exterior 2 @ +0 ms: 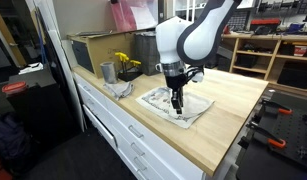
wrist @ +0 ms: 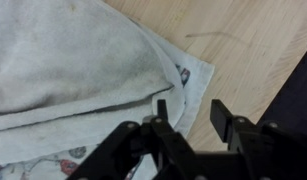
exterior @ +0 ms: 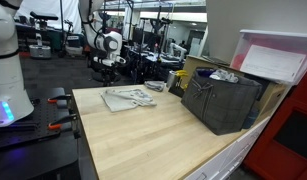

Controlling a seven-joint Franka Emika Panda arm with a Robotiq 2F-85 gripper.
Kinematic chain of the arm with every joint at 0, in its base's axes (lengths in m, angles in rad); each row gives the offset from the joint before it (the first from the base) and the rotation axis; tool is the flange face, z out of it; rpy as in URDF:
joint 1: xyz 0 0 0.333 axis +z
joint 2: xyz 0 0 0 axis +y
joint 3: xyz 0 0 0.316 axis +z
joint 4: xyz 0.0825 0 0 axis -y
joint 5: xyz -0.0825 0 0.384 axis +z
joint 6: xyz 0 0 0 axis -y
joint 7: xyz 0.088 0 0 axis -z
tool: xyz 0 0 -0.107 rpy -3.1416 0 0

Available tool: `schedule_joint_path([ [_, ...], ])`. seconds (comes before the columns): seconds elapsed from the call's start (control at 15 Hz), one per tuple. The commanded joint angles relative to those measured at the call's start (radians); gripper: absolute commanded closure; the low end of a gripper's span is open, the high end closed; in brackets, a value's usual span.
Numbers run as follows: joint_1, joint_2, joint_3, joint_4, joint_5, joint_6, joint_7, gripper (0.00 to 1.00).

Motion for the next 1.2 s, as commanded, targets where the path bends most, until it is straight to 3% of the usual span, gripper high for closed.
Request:
schedule_joint_path([
  [0.0,0.007,-0.046,-0.072,-0.005,-0.061,0.068,0.086,0.19],
  [0.2,-0.005,-0.027,-0.150,0.033,-0.113,0.133,0.150,0.01],
  [0.6,-0.008,0.089,-0.287,0.191,-0.180,0.163,0.242,0.00],
  [1.13,0.045,0.310,-0.400,0.403,-0.253,0.177,0.341,0.00],
])
